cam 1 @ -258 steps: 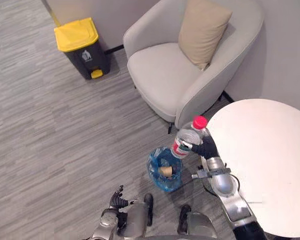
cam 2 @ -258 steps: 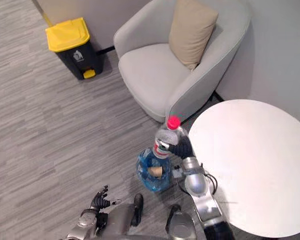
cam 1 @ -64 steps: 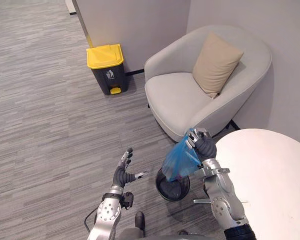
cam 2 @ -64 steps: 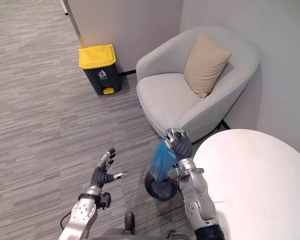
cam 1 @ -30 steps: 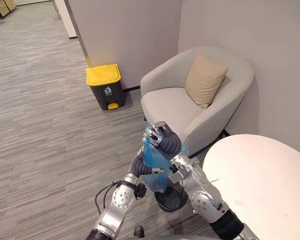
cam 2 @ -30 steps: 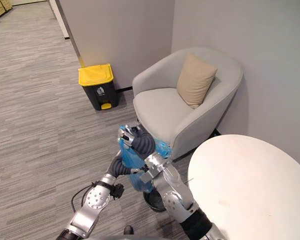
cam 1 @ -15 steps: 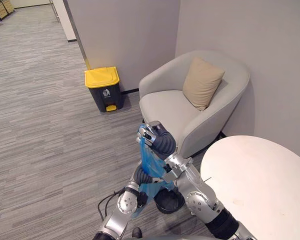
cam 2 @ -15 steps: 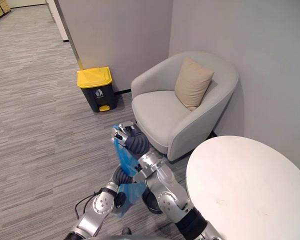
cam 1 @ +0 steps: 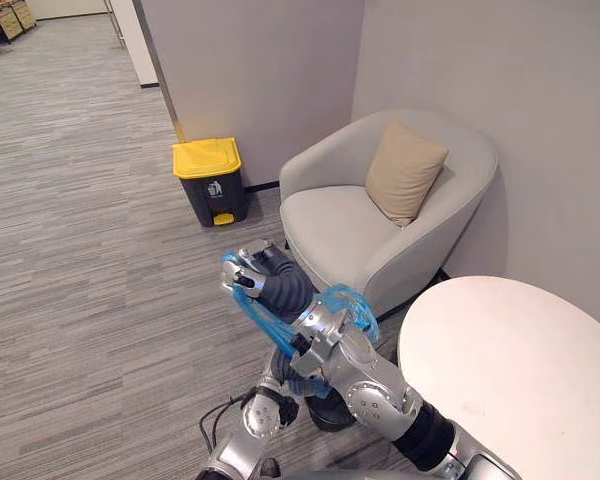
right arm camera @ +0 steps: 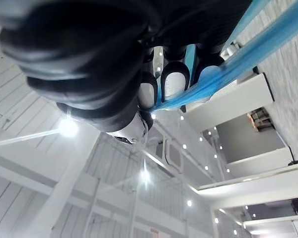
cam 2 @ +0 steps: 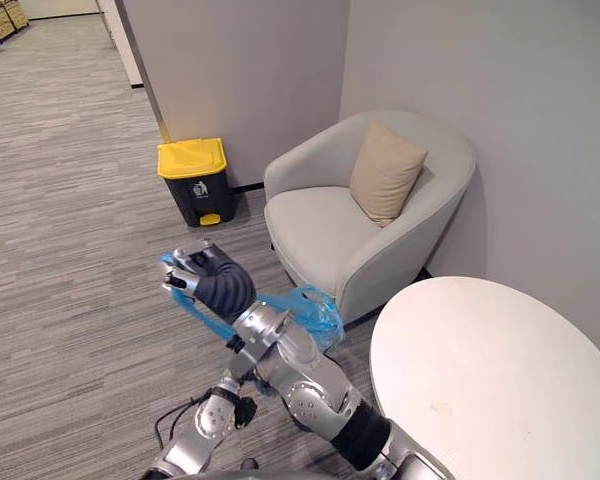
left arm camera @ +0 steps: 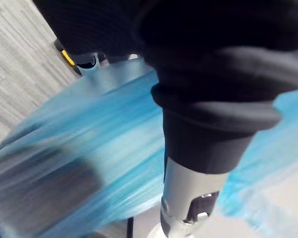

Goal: Gather rubbish on tea table into small bin, then transfer packed bag to large trash can.

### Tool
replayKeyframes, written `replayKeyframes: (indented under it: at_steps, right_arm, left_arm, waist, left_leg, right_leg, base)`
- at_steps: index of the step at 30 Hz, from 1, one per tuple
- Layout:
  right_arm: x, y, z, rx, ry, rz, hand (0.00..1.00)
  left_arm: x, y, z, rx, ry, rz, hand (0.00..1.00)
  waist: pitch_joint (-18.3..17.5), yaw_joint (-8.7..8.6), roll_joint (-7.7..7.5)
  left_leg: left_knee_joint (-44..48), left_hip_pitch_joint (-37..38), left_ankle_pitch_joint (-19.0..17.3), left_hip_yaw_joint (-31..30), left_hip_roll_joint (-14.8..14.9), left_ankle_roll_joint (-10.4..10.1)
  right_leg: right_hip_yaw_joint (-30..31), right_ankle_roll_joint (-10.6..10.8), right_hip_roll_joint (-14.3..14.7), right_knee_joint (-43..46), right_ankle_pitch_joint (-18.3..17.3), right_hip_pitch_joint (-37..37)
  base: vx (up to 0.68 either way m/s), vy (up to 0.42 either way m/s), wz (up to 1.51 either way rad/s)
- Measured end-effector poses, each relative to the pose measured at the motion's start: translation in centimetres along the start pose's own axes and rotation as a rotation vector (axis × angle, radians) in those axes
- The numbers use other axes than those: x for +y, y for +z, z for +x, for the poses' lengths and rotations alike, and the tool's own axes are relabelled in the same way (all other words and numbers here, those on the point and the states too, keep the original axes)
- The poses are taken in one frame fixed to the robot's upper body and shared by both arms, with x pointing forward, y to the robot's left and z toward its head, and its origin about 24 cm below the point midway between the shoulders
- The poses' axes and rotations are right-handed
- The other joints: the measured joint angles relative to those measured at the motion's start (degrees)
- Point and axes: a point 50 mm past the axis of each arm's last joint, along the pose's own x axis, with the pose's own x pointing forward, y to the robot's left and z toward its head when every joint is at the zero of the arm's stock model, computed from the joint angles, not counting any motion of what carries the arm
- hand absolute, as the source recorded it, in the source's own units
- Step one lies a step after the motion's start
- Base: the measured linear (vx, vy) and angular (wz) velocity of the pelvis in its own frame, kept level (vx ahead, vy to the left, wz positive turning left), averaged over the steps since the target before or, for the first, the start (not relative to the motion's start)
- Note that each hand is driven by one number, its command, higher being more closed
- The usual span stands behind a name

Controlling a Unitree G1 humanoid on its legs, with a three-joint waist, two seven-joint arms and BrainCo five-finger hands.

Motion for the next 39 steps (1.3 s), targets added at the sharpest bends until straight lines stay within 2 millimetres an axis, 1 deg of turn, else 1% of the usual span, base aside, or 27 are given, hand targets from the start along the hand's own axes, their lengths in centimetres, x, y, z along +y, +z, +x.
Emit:
replayKeyframes:
  at_steps: [2,4,6,7,13,15,27,30,32,33,34,37,38,39]
  right_arm:
    - [0.3,-0.3,0.0,0.009,0.008,0.009,1.0]
    - [0.8,-0.3,0.4,-0.006,0.014,0.03,1.0]
    - [1.1,-0.3,0.7,-0.016,0.016,0.037,1.0]
    - [1.2,-0.2,0.9,-0.019,0.019,0.039,1.0]
    - [1.6,-0.3,1.1,-0.021,0.036,0.058,1.0]
    - [1.6,-0.3,1.0,-0.02,0.035,0.061,1.0]
    - [1.3,-0.4,0.7,-0.011,0.031,0.06,1.0]
    - [0.6,-0.8,-0.3,-0.007,-0.006,0.072,1.0]
    - [-0.2,-0.7,-1.1,-0.006,-0.046,0.049,1.0]
    - [-0.9,-0.6,-1.7,-0.006,-0.069,0.01,1.0]
    - [-1.9,-0.2,-2.5,-0.004,-0.113,-0.057,0.0]
    - [-3.7,0.5,-4.3,0.01,-0.2,-0.195,0.0]
    - [-4.7,0.9,-5.3,0.035,-0.239,-0.306,0.0]
    - [-5.0,1.1,-5.9,0.046,-0.256,-0.351,0.0]
  left_arm:
    - [-0.1,1.0,0.6,-0.009,0.007,-0.008,0.0]
    - [0.0,2.1,0.9,-0.045,0.029,-0.023,0.0]
    - [0.2,2.7,1.2,-0.068,0.039,-0.023,0.0]
    - [0.4,3.0,1.4,-0.078,0.058,-0.019,1.0]
    - [0.9,3.6,2.2,-0.096,0.1,0.005,1.0]
    - [1.0,3.8,2.6,-0.097,0.109,0.017,1.0]
    - [1.0,3.4,2.7,-0.071,0.106,-0.032,1.0]
    - [1.6,2.5,2.5,-0.033,0.13,-0.069,1.0]
    - [2.2,1.9,2.3,-0.009,0.145,-0.094,1.0]
    - [2.5,1.7,2.0,-0.004,0.161,-0.111,1.0]
    - [2.9,1.8,1.8,-0.012,0.172,-0.138,1.0]
    - [3.7,2.3,1.5,-0.047,0.202,-0.171,1.0]
    - [4.2,2.4,1.5,-0.059,0.209,-0.176,1.0]
    - [4.5,2.4,1.4,-0.063,0.217,-0.179,1.0]
  waist:
    - [-0.08,0.55,0.07]
    - [-0.42,0.49,0.13]
    - [-0.55,0.59,0.14]
    - [-0.57,0.57,0.12]
    - [-0.64,0.49,0.06]
    - [-0.64,0.49,0.07]
    - [-0.61,0.19,0.03]
    - [-0.54,-0.24,-0.07]
    - [-0.48,-0.59,-0.18]
    - [-0.44,-0.76,-0.23]
    - [-0.31,-0.77,-0.43]
    - [0.06,-0.67,-0.97]
    - [0.12,-0.68,-1.07]
    - [0.14,-0.71,-1.06]
  left_leg:
    - [0.0,0.04,0.01,-0.03,-0.08,0.0]
    - [0.0,0.04,0.01,-0.04,-0.16,0.0]
    - [0.0,0.05,0.01,-0.04,-0.24,0.0]
    - [0.0,0.04,0.01,-0.06,-0.19,0.0]
    - [-0.01,-0.01,0.0,-0.14,0.06,-0.02]
    - [-0.01,-0.05,0.04,-0.14,0.6,-0.1]
    - [-0.02,-0.26,0.04,-0.1,0.95,-0.24]
    - [-0.02,-0.42,0.0,-0.09,1.38,-0.3]
    - [-0.02,-0.46,-0.02,0.05,0.95,-0.36]
    - [-0.02,-0.46,-0.03,0.07,0.91,-0.36]
    - [-0.02,-0.46,-0.03,0.11,0.86,-0.36]
    - [-0.02,-0.48,-0.03,0.13,0.82,-0.36]
    - [-0.02,-0.54,-0.04,0.16,0.76,-0.35]
    - [-0.02,-0.6,-0.04,0.18,0.74,-0.35]
  right_leg:
    - [-0.03,-0.02,-0.18,0.02,0.01,-0.01]
    - [-0.03,-0.02,-0.18,0.03,0.01,-0.01]
    - [-0.04,-0.01,-0.18,0.04,0.01,-0.01]
    - [-0.03,-0.01,-0.15,0.05,0.01,0.0]
    - [0.02,-0.05,-0.15,0.04,0.02,0.0]
    - [0.05,-0.12,0.06,0.05,0.06,-0.03]
    - [0.37,-0.52,0.73,0.05,0.05,-0.33]
    - [0.42,-0.54,0.82,0.04,0.03,-0.5]
    - [0.47,-0.54,0.81,-0.02,0.03,-0.59]
    - [0.48,-0.54,0.79,-0.04,0.03,-0.58]
    - [0.49,-0.54,0.75,-0.07,0.03,-0.58]
    - [0.5,-0.53,0.73,-0.12,0.03,-0.6]
    - [0.5,-0.53,0.72,-0.25,0.04,-0.67]
    - [0.5,-0.52,0.73,-0.32,0.04,-0.72]
  base:
    - [0.0,0.0,0.0]
    - [0.0,0.0,0.0]
    - [0.0,0.0,0.0]
    - [0.0,0.0,0.0]
    - [0.0,0.0,0.0]
    - [0.0,0.0,0.0]
    - [0.0,0.0,0.0]
    - [0.0,0.0,0.0]
    - [0.0,0.0,0.0]
    - [0.0,0.0,0.0]
    - [0.0,0.0,0.0]
    - [0.0,0.0,0.0]
    - [0.0,0.0,0.0]
    - [0.0,0.0,0.0]
